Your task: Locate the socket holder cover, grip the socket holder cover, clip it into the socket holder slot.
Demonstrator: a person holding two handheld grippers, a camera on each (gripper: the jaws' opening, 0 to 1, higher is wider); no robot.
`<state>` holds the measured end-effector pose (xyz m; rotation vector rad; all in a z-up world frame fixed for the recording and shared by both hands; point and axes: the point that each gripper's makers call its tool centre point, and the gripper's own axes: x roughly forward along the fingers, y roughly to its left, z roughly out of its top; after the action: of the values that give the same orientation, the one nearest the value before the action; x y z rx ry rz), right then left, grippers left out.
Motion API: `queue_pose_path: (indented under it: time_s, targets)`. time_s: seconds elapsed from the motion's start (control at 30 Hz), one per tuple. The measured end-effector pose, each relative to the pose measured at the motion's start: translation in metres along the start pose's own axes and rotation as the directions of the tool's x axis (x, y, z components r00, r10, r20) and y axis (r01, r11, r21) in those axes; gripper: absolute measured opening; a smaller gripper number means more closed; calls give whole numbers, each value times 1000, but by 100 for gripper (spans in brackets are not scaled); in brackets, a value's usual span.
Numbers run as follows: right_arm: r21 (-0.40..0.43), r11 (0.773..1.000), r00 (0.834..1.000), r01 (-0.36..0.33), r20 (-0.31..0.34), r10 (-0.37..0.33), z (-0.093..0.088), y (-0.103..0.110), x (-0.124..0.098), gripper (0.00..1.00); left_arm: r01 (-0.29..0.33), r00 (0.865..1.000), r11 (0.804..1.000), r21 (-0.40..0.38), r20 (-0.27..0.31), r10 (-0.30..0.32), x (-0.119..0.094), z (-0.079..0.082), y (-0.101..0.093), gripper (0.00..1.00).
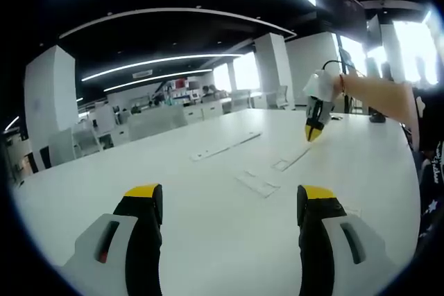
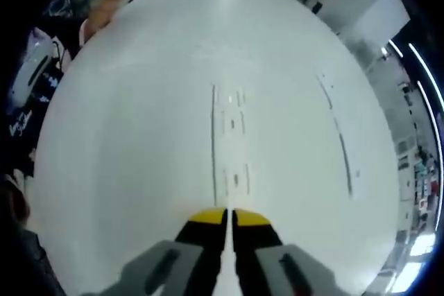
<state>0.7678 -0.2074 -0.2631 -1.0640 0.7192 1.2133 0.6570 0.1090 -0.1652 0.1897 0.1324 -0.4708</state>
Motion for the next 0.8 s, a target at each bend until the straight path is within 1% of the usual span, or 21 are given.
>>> queue_pose_path:
  time_s: [0.1, 0.13, 0.2, 0.23, 0.3, 0.33, 0.37, 0.47, 0.6, 0.7, 0.77, 0.8]
  targets:
    - [40, 998, 996, 41, 83, -45, 6, 7, -3, 5, 2, 1000, 1000, 2, 2, -2, 0, 0, -1, 78]
    - [69, 996, 993, 54, 100, -61, 6, 9, -4, 5, 1, 1000, 1000, 2, 2, -1, -1, 0, -1, 78]
    - [71, 996, 991, 59, 119, -67, 4, 14, -4, 5, 0, 1000, 1000, 1, 4, 0, -1, 0, -1, 78]
    - [89, 994, 988, 69, 132, -80, 4, 16, -3, 5, -1, 1000, 1000, -1, 3, 1, -2, 0, 0, 78]
    - [107, 993, 986, 59, 147, -74, 3, 25, -1, 5, -3, 1000, 1000, -1, 1, 3, -2, 0, 1, 78]
    - [131, 989, 984, 69, 152, -89, 1, 28, 1, 5, -1, 1000, 1000, 0, 0, 1, -3, 0, 1, 78]
    - [135, 987, 981, 88, 158, -109, 2, 28, 2, 5, 1, 1000, 1000, 2, 1, -1, -3, 0, 0, 78]
    - [201, 973, 969, 117, 192, -156, 4, 24, 4, 5, 6, 1000, 1000, 6, 3, -6, -4, 0, -1, 78]
    - [268, 950, 957, 159, 196, -215, 3, 21, 5, 6, 3, 1000, 1000, 4, 0, -3, -6, -1, 2, 78]
    - [341, 920, 936, 193, 216, -276, 4, 20, 3, 7, 1, 1000, 1000, 3, 6, -1, -8, 0, 3, 78]
    - [384, 897, 925, 218, 211, -315, 2, 19, 4, 7, 3, 1000, 1000, 3, 9, -3, -8, 1, 3, 78]
    - [386, 894, 921, 228, 211, -326, 1, 19, 5, 7, 3, 1000, 1000, 3, 10, -3, -8, 1, 3, 78]
